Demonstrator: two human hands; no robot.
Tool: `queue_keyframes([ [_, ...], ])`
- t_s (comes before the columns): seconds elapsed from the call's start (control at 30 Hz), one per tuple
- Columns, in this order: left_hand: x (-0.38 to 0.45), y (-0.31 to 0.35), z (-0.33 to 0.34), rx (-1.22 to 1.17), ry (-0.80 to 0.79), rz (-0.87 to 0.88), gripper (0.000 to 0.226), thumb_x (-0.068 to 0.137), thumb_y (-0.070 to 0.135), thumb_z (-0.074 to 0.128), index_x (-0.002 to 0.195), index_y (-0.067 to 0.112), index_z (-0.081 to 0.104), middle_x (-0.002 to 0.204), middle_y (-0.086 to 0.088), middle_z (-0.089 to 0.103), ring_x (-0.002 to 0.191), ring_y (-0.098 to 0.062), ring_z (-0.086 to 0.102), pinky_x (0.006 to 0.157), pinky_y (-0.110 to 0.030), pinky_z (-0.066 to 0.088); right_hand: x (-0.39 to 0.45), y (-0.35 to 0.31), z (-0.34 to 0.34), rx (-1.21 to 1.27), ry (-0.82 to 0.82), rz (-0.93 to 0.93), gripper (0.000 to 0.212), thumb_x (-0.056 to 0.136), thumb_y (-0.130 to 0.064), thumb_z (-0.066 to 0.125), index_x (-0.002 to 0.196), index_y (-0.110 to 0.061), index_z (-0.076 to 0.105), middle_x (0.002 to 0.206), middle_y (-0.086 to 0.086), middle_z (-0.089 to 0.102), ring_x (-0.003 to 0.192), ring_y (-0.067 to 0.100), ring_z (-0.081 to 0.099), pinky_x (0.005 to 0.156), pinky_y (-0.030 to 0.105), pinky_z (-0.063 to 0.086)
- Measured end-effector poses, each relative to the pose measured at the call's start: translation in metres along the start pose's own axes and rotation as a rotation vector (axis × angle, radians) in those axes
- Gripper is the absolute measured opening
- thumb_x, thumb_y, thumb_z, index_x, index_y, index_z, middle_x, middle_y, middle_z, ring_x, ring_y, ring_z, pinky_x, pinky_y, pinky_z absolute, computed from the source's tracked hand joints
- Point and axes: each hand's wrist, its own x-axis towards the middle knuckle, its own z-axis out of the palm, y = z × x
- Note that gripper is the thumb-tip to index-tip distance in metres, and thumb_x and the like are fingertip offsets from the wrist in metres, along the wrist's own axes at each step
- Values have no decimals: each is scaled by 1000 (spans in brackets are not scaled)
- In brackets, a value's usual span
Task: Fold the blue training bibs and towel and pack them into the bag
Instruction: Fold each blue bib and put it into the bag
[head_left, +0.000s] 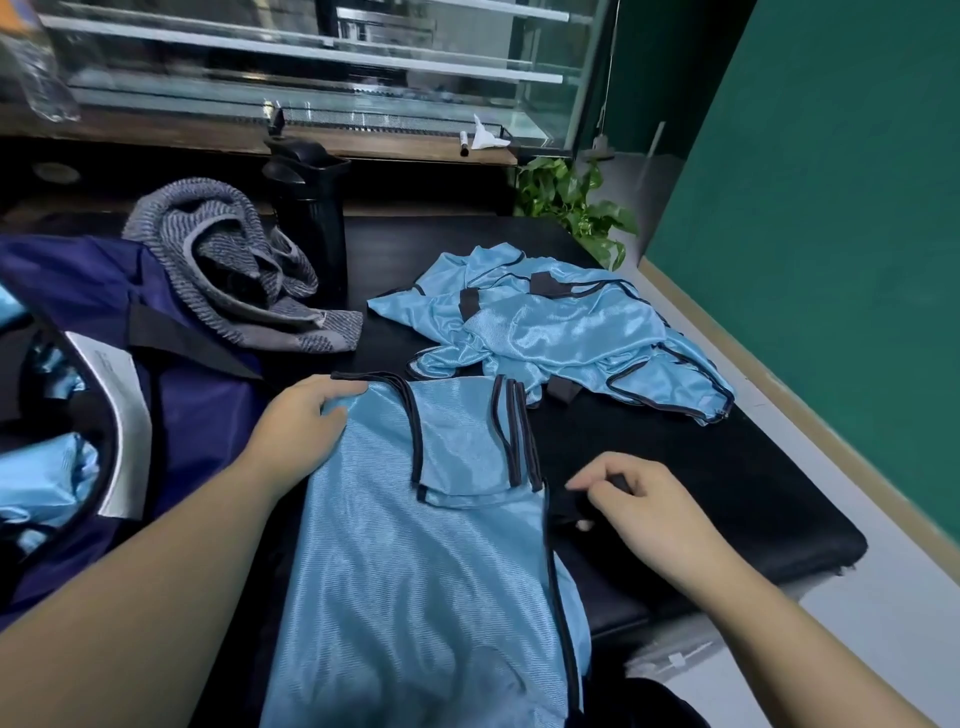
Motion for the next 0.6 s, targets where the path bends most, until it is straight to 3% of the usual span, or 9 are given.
queue_keyframes([
  [0.07,-1,2,0,13,-3,-11,37,92,1,49,121,17,65,129,4,56,113,-26,56,94,-28,41,4,-2,-1,-158,-6,0,20,85,-14,55,72,-23,68,66,-10,61,57,-1,52,57,15,37],
  [0.1,-1,3,-1,22,-2,-11,38,92,1,50,121,18,65,129,5,55,117,-22,54,94,-24,38,8,-3,0,-237,-35,-2,18,83,-14,57,73,-25,66,78,-12,60,72,1,54,66,14,40],
  [0.17,-1,4,-1,22,-4,-12,37,91,2,51,121,18,65,126,7,55,117,-16,52,94,-19,34,18,-7,2,-407,-103,1,20,81,-12,59,80,-32,60,99,-9,55,100,11,48,90,26,40],
  [0.2,-2,5,-1,7,-6,-15,35,91,2,52,121,18,65,124,7,56,116,-14,52,94,-18,34,25,-10,4,-437,-104,-10,24,81,-10,58,84,-34,57,103,-8,55,105,14,47,95,31,39],
  [0.33,-2,4,-3,-81,-5,-22,29,92,7,56,116,18,67,119,7,62,114,-12,56,103,-30,41,54,-41,15,-164,25,-8,14,87,-20,58,100,-18,56,95,-3,61,89,17,58,70,26,40],
  [0.37,-3,5,-4,-96,-1,-20,27,92,8,57,115,19,68,117,7,63,111,-13,58,102,-34,44,63,-46,17,-119,10,32,24,88,-28,61,107,-14,54,101,-1,61,91,16,59,68,25,39],
  [0.43,-2,5,-4,-103,9,-28,23,92,10,57,109,20,69,105,8,67,98,-14,63,92,-34,49,82,-52,21,-83,-86,119,42,87,-43,65,112,-13,49,105,2,57,92,10,56,70,23,41],
  [0.53,1,3,-2,-84,49,-57,14,91,11,58,91,24,61,71,7,57,61,-14,50,62,-30,41,102,-55,22,-45,-183,197,38,80,-42,74,90,-16,47,80,-1,49,67,10,46,56,25,33],
  [0.6,4,2,0,-90,73,-89,16,89,11,58,92,21,46,71,1,47,63,-18,43,62,-34,37,112,-54,20,-56,-248,225,35,80,-35,76,88,-16,47,79,0,51,66,12,47,57,24,33],
])
